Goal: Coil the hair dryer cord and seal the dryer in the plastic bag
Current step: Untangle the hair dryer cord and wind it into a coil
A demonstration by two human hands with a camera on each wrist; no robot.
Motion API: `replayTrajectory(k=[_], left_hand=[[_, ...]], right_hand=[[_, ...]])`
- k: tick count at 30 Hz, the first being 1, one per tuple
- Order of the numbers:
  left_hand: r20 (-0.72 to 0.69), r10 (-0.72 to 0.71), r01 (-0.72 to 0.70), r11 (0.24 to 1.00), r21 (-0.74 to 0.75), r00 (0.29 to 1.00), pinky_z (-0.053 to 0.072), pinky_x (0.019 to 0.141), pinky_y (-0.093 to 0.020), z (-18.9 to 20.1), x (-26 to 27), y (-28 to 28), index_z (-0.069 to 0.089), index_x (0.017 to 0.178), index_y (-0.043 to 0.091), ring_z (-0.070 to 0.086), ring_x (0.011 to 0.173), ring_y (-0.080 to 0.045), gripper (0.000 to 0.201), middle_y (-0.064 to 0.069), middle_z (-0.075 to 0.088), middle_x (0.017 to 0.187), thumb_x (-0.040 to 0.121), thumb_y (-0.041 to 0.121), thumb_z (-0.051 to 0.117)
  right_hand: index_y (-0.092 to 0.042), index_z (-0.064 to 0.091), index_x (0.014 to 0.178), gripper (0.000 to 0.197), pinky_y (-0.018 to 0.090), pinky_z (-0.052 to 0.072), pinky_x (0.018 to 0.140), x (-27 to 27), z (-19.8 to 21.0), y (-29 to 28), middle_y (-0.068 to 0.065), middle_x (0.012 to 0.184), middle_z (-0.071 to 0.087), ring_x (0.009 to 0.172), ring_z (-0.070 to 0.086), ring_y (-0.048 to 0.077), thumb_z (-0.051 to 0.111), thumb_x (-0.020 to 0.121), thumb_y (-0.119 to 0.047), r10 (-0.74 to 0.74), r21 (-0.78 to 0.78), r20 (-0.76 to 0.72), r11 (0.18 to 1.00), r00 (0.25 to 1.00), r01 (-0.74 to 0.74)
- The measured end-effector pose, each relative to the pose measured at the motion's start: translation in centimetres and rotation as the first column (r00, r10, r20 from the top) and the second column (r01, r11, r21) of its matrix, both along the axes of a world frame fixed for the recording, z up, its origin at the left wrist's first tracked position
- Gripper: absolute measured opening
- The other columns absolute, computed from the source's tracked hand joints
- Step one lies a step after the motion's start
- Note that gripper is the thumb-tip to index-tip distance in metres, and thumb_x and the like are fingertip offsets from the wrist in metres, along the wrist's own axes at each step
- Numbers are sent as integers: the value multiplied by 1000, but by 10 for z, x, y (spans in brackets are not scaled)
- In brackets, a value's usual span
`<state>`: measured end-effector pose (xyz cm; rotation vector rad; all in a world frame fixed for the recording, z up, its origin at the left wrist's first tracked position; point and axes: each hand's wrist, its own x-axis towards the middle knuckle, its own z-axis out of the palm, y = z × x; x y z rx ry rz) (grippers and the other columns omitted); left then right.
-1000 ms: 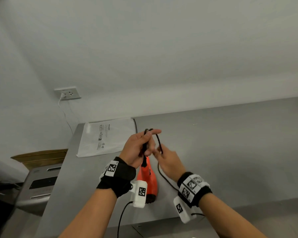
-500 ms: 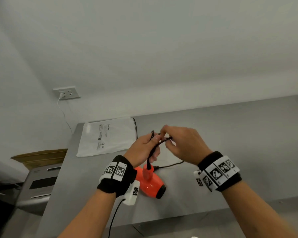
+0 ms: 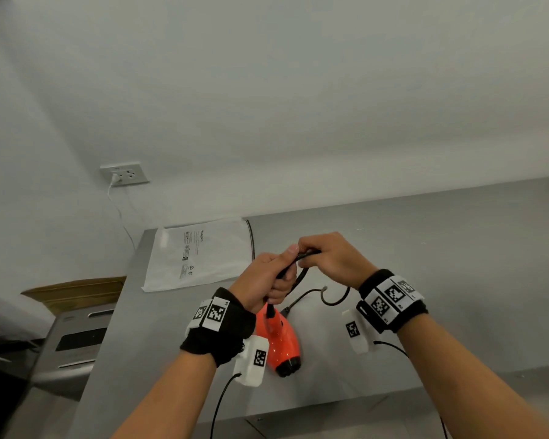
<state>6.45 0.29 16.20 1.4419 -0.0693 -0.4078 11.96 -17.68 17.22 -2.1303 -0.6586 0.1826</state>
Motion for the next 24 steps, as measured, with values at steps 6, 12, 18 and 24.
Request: replayTrajectory(k=[6, 12, 18, 24], left_hand=[[21, 35, -33, 993, -113, 999, 19, 34, -18, -5, 2, 6, 50, 65, 15, 22, 31, -5, 44, 6, 30, 46, 98, 43, 55], [28, 183, -166, 935, -313, 983, 20, 36, -19, -11, 2, 8, 61, 83, 8, 29, 31, -6, 30, -3, 50, 51, 100, 32, 50], [70, 177, -155, 957, -247, 982, 61, 70, -29, -15, 0, 8, 56, 124, 3, 75, 84, -26, 23, -17, 73, 124, 106, 11, 44], [254, 91, -158, 953, 259, 963, 59, 79, -33, -12, 0, 1, 60, 123, 16, 73, 87, -25, 24, 9, 77, 90, 108, 21, 43]], right_hand=[[-11, 59, 77, 19, 24, 26, 45, 5, -24, 0, -10, 52, 38, 48, 30, 11, 63, 94, -18, 60, 240, -303, 971, 951, 16], [-8, 54, 86, 37, 44, 47, 65, -17, -75, 9, 7, 69, 62, 61, 54, 21, 52, 100, -42, -282, -36, -137, 959, 949, 280], [-12, 52, 109, 27, 42, 53, 65, -69, -72, 22, 10, 86, 66, 69, 61, 29, 36, 105, -33, 94, -542, 51, 839, 994, -51], [-20, 60, 107, 27, 36, 48, 53, -57, 0, 9, -1, 88, 70, 58, 58, 24, 38, 92, -23, 271, -508, 448, 861, 852, -7]])
